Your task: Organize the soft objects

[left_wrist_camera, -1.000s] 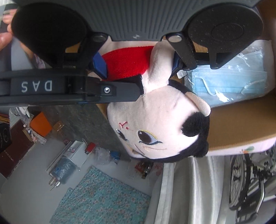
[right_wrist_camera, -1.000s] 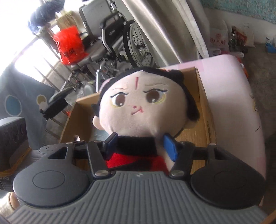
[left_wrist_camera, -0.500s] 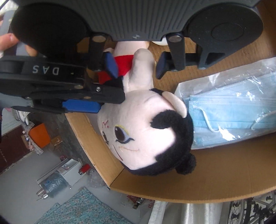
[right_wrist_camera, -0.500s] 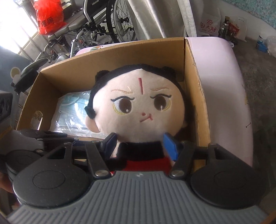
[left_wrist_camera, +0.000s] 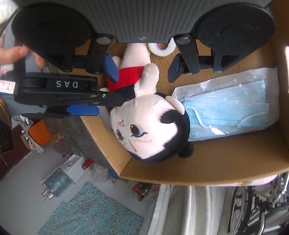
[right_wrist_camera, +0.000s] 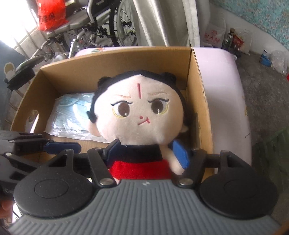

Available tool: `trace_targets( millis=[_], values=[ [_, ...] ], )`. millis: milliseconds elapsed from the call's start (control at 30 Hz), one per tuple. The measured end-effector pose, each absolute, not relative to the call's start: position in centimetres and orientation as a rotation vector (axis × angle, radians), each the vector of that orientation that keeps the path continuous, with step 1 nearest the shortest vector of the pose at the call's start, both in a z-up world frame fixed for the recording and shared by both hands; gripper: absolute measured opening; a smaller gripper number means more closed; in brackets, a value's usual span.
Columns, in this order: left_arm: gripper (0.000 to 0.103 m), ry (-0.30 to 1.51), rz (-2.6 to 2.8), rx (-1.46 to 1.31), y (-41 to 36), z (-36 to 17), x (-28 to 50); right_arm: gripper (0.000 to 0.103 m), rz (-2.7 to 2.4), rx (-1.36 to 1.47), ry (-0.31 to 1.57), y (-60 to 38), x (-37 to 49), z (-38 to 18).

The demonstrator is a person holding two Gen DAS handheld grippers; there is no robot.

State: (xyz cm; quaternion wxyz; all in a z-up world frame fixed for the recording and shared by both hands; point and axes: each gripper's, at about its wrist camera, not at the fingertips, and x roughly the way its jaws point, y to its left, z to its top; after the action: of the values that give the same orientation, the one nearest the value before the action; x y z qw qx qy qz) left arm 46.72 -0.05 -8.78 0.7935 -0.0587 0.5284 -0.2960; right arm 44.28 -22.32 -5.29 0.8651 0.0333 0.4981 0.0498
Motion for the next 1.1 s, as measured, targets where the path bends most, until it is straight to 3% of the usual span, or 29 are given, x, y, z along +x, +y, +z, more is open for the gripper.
trace_targets(
  millis=[100,167,300,467,667,767,833,1000,1033,1100],
  values=[
    [0.066,1.052,-0.651,-0.069,2.0,-4.6,43.4,0.067,0.178,0.020,0.931,-22.6,40.7,-1.1],
    [0.066,0.964,-0.665,-0.021,3.8,-1.8,39.9,0.077,0.216,-0.014,0.840,-23.4,36.9,1.7],
    [0.059,0.943,-0.662,-0.040,5.7,-0.2,33.8,0.084,0.219,0.082,0.843,-26.9,31.2,2.7],
    [0.053,1.020,-0.708,-0.122,5.4,-5.6,28.5,0.084,0.176,0.306,0.979,-31.8,25.8,-3.1],
    [0.053,1.166,-0.664,-0.184,1.3,-14.4,27.6,0.084,0.110,0.431,1.136,-33.6,21.9,-11.0],
    [0.056,1.127,-0.656,-0.153,-0.4,-15.9,27.5,0.084,0.102,0.515,1.147,-34.3,21.1,-13.3],
    [0.059,1.085,-0.641,-0.116,-1.1,-16.0,27.1,0.089,0.124,0.542,1.127,-34.4,20.9,-14.1],
    [0.058,1.085,-0.647,-0.169,-2.0,-15.9,28.5,0.091,0.166,0.543,1.072,-33.4,21.3,-14.6],
    [0.058,1.078,-0.649,-0.179,-2.1,-16.0,28.7,0.090,0.169,0.541,1.064,-33.1,21.7,-14.7],
    [0.051,1.077,-0.638,-0.219,-2.2,-16.2,29.2,0.073,0.173,0.532,1.058,-32.5,22.0,-14.6]
  ],
)
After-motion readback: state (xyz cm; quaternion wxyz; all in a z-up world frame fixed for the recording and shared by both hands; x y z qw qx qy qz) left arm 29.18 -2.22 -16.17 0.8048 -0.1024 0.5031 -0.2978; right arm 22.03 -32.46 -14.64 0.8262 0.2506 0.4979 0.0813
